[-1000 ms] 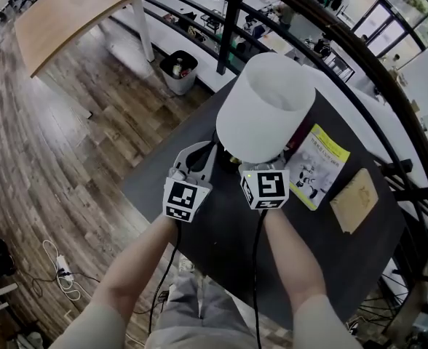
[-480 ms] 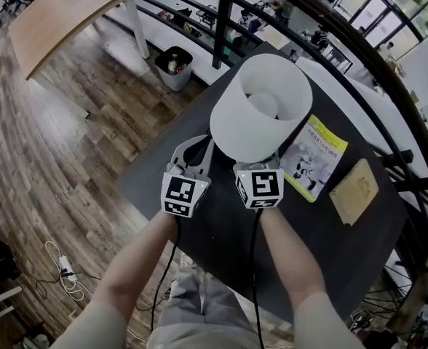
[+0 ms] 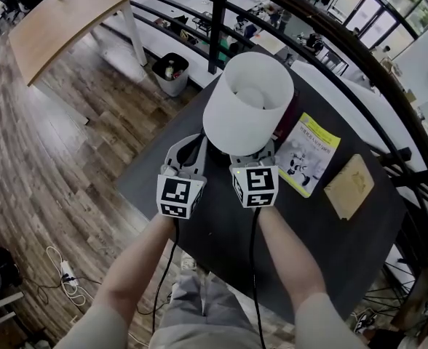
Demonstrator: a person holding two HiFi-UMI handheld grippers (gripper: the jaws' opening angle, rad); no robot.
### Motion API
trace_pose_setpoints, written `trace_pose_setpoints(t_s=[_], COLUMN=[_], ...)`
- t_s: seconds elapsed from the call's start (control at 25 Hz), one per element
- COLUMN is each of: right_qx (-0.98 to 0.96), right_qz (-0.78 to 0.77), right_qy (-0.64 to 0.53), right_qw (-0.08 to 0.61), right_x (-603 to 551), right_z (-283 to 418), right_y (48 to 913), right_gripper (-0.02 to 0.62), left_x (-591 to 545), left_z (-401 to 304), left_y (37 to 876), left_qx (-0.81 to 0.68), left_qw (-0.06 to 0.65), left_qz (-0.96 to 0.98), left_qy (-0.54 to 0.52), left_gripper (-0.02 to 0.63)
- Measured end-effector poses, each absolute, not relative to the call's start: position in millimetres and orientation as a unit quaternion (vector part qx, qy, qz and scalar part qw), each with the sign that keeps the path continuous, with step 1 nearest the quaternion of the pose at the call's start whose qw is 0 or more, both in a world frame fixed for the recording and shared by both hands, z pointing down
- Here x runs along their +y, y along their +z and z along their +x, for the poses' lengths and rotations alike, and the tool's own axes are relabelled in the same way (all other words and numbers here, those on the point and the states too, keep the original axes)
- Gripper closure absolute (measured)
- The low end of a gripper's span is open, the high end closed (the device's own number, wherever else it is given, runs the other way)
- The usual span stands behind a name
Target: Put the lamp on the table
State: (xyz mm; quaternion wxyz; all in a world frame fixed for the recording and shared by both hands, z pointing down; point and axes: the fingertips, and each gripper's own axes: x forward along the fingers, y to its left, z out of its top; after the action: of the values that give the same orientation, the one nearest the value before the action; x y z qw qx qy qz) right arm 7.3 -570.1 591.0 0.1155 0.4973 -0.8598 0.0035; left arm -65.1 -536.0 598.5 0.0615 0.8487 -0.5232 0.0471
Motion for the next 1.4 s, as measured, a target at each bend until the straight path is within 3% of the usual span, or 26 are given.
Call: trace_pose_setpoints(t_s=[0.52,0.84,1.0,1.4], right_qx=[-0.83,-0.828,-0.837,-0.863], right_qz=[0.54,0.555,0.545,0.504], right_qy=[0.052,0.033,0.012,-0.035], right_qw=[0.13,0.08,0.052,-0.006], right_x=[-506,-445,-411,-312], right_z=[66,98,109,110], right_y=[578,477,419,299], right_gripper=[0.39,0.413,0.478,0.506], left_x=[-489,-447,-424,-351], left_z=[-68,-78,-74,-70], left_y=[568,502,446,332], left_qx=[-0.536,-0.543,-0.533,-0.515], left_qw=[0.067,0.096,0.071,0.039], left_qz=[0.839,0.83,0.841,0.857], left_qy=[0.071,0.078,0.063,0.004], left_gripper=[0.603,0.603,0.603,0.603])
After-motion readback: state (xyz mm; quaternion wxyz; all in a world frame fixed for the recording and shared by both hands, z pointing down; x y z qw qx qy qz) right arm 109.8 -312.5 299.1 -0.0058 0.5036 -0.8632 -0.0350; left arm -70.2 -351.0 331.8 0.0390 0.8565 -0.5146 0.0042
